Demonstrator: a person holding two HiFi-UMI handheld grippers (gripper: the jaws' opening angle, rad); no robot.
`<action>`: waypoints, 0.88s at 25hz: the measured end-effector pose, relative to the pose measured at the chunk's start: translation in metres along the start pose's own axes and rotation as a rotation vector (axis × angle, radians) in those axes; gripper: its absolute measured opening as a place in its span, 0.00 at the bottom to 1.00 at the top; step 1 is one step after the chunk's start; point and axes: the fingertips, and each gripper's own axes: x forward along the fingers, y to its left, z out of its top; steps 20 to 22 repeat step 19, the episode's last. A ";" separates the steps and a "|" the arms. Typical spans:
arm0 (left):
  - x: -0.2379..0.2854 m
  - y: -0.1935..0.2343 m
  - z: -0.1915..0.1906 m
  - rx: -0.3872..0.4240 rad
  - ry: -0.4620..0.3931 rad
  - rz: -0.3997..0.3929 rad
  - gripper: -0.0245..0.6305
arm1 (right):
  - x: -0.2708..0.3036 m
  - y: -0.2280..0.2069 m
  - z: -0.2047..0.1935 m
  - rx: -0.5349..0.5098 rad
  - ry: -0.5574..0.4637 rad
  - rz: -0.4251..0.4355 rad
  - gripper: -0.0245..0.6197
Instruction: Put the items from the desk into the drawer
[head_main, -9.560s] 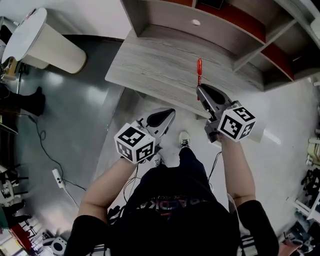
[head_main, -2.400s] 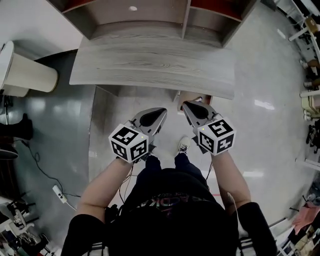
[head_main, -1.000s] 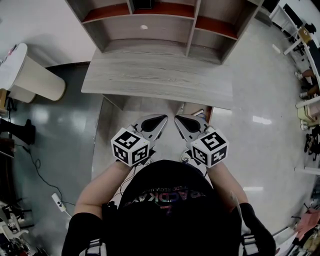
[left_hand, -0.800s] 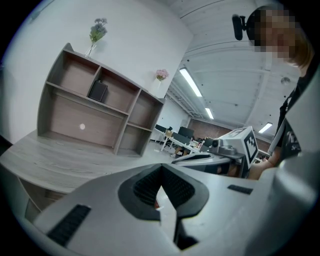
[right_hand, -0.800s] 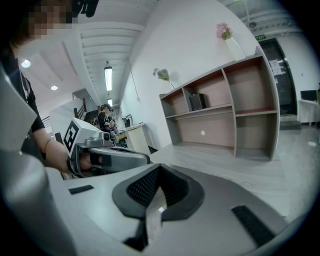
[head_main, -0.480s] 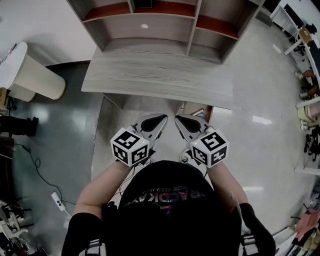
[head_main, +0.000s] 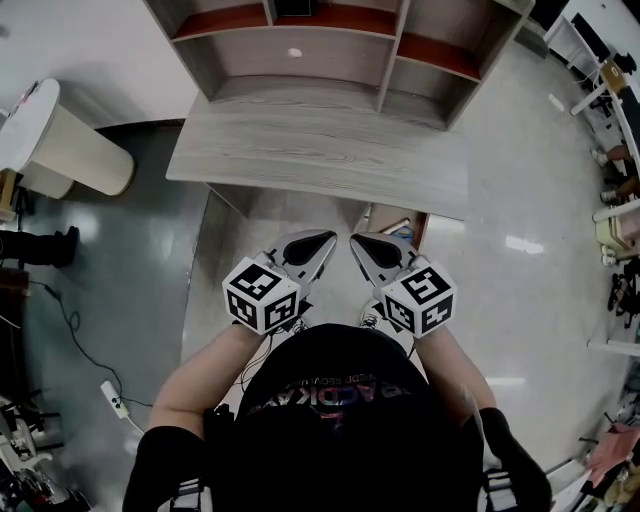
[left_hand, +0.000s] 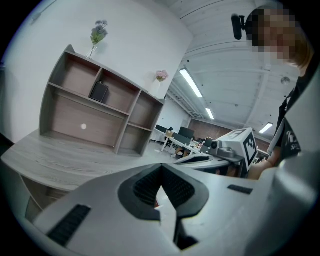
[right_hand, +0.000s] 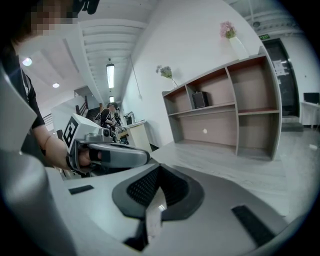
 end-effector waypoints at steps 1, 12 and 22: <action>-0.001 0.000 -0.001 -0.002 0.000 0.002 0.04 | 0.000 0.000 0.000 0.000 0.001 0.001 0.06; -0.010 0.001 -0.007 -0.025 -0.007 0.025 0.04 | 0.004 0.007 -0.005 0.002 0.016 0.017 0.06; -0.014 0.001 -0.008 -0.026 -0.014 0.028 0.04 | 0.003 0.011 -0.008 0.004 0.015 0.018 0.06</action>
